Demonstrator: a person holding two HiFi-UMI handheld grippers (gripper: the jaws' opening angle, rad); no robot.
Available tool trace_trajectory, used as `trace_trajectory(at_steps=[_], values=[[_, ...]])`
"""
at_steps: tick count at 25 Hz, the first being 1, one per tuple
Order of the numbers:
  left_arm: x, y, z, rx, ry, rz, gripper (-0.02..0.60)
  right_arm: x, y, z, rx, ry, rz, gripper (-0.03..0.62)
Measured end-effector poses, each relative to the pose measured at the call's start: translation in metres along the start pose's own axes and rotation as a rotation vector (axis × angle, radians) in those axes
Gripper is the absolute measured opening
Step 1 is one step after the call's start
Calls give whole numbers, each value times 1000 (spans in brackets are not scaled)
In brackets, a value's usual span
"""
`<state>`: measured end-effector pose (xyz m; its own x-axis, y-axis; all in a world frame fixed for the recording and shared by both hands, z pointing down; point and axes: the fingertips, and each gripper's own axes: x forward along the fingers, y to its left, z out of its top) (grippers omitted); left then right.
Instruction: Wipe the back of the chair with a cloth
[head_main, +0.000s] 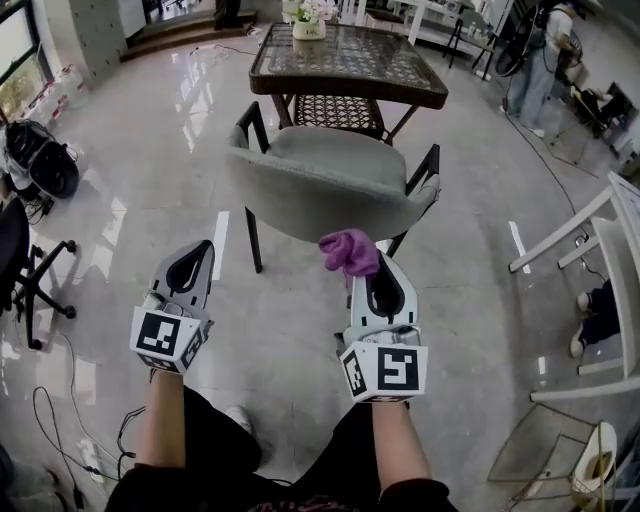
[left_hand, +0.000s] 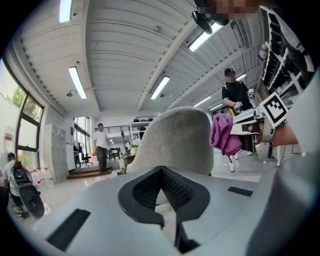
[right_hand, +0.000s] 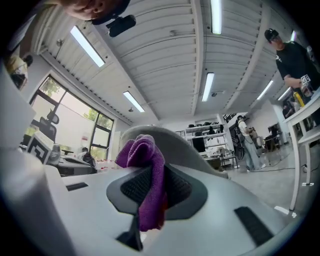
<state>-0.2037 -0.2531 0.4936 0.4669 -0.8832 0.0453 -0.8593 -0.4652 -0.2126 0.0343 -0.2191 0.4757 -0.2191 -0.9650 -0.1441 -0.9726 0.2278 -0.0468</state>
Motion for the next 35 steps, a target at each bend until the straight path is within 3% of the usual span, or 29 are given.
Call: trace_trajectory(at_steps=[6, 14, 20, 27, 31, 35], values=[[-4, 3, -41, -19, -1, 34, 9, 41, 70, -36, -31, 23, 163, 77], [-2, -16, -86, -30, 23, 20, 9, 79, 96, -60, -37, 39, 195, 77], [8, -31, -92, 1, 21, 0, 9, 70, 53, -65, -46, 49, 162, 77], [19, -60, -100, 7, 11, -33, 9, 41, -29, -70, -37, 38, 69, 77], [26, -70, -112, 50, 36, -40, 9, 35, -83, -79, -27, 47, -15, 77], [31, -73, -123, 64, 29, -43, 9, 39, -123, -90, -32, 60, -46, 77]])
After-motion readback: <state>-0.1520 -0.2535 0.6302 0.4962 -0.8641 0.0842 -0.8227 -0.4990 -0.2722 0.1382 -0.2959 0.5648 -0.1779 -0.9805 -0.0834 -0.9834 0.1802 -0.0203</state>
